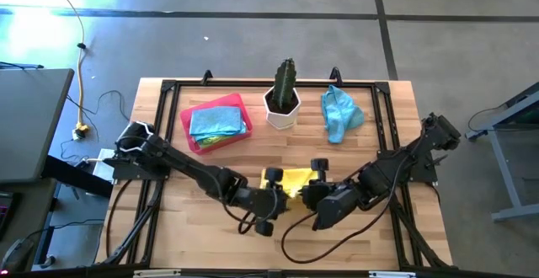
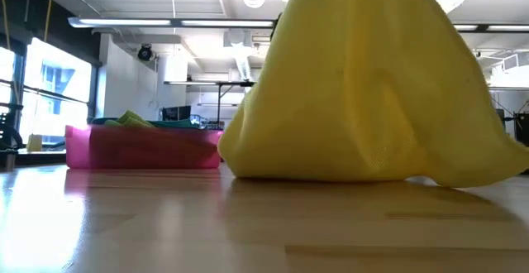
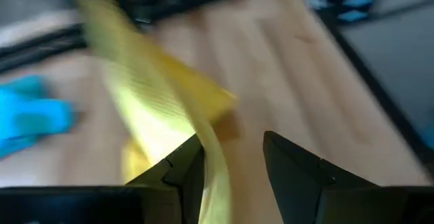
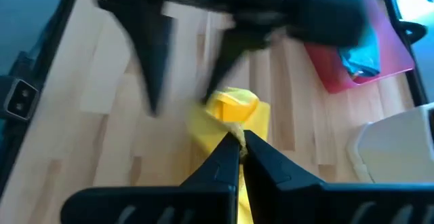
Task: Fold microfiber towels
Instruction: Fold the yellow microfiber cloth
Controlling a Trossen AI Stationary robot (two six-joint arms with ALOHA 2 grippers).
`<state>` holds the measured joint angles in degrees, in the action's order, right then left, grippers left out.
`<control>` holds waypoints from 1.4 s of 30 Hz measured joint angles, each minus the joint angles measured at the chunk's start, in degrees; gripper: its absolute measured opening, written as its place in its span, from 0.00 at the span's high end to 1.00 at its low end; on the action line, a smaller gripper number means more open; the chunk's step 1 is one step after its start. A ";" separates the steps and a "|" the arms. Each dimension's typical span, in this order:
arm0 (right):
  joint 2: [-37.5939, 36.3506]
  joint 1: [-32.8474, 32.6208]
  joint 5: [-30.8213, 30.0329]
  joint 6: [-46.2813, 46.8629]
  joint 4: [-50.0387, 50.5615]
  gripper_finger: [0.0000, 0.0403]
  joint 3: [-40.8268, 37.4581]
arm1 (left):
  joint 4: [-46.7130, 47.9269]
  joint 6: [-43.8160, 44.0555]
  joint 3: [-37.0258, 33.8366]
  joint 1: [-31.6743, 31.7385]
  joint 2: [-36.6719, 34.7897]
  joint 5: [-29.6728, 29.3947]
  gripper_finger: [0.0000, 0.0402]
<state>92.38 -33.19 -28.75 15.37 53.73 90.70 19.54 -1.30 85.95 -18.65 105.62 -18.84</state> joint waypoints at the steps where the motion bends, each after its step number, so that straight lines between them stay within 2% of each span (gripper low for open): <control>1: -0.28 -0.01 -0.56 0.01 0.73 1.00 0.00 | 0.34 -0.02 0.00 0.00 0.46 2.55 0.66; 4: -1.34 -0.24 -2.39 1.01 3.09 1.00 0.00 | 1.78 -1.13 -0.01 -0.48 1.12 7.79 0.66; 15: -7.74 -0.24 -11.05 2.02 4.97 1.00 0.00 | 5.39 -1.94 -0.02 -2.39 1.07 17.94 0.66; 23: -11.67 -0.22 -16.18 -0.52 1.66 1.00 0.04 | 5.58 -1.92 -0.02 -2.89 1.07 18.19 0.66; 26: -11.85 -0.22 -15.87 -1.48 -0.89 1.00 0.07 | 5.62 -1.41 -0.02 -2.89 1.07 16.20 0.66; 29: -11.83 -0.22 -15.71 -0.71 -2.00 1.00 0.07 | 5.94 0.88 -0.02 -2.89 1.07 11.57 0.66; 35: -11.60 -0.22 -15.90 0.14 -2.22 1.00 0.07 | 1.47 11.96 -4.55 -2.73 0.99 1.09 0.66; 42: -9.81 0.98 -16.16 2.33 -2.34 1.00 0.02 | -16.80 17.08 -11.42 -3.17 1.03 0.03 0.61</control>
<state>82.57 -32.21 -44.90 17.70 51.40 90.72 2.74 15.78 74.54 -21.83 106.65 -18.81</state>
